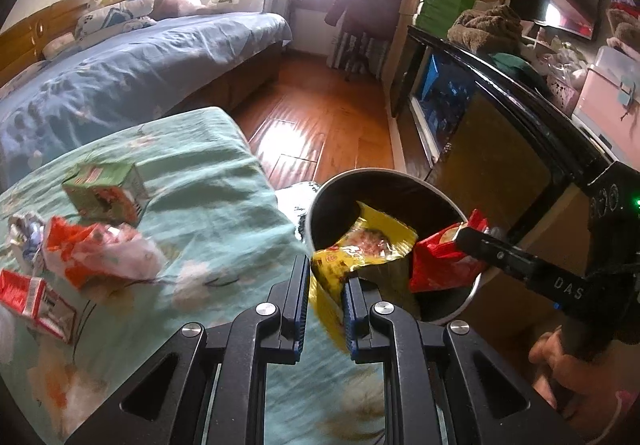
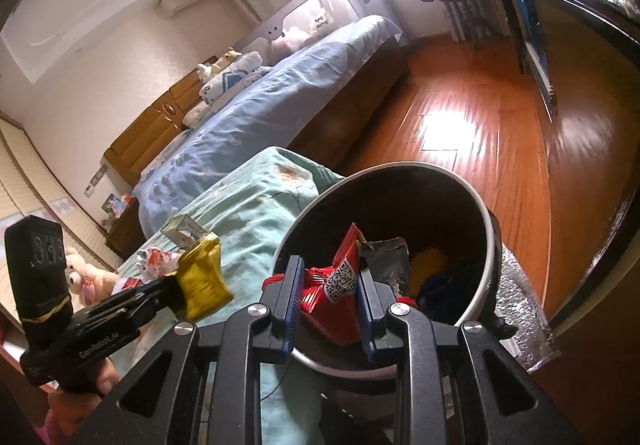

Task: Collect trash
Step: 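Carry both wrappers over the bin and open both tools to drop them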

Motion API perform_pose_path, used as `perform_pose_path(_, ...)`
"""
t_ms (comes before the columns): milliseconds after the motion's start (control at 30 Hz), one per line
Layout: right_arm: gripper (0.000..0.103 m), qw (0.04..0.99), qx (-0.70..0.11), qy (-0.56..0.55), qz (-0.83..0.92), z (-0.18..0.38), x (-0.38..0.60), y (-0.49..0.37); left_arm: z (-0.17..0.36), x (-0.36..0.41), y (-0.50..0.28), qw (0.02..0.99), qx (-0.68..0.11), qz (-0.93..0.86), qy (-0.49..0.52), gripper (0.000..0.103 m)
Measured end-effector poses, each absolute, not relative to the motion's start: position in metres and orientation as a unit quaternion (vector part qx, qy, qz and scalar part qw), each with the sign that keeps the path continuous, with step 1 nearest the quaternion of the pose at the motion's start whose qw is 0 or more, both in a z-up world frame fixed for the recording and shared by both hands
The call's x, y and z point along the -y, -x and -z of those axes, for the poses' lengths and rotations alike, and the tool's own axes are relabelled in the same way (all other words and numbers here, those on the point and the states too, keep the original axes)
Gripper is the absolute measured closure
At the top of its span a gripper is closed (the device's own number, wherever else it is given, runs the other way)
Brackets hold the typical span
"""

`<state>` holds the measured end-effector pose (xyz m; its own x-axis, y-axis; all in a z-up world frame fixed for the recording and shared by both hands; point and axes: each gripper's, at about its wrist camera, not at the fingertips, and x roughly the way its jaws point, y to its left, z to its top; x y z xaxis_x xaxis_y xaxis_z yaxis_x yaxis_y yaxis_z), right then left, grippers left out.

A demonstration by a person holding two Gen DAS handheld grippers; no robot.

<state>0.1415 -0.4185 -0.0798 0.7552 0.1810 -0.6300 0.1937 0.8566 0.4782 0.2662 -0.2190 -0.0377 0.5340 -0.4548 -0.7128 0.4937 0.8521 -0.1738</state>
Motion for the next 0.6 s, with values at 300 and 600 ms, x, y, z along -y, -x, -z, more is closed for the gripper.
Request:
perform_pose_path(300,0.078,0.896,-0.355,-0.266,0.017,0.087,0.431,-0.151,0.039,0.246,-0.278,0.873,-0.394,0.284,-0.042,0.089)
perform_pose_path(600,0.049,0.887,-0.366,-0.279,0.026,0.095,0.437,-0.153,0.046,0.241,-0.277,0.868,-0.406,0.282,-0.036,0.083)
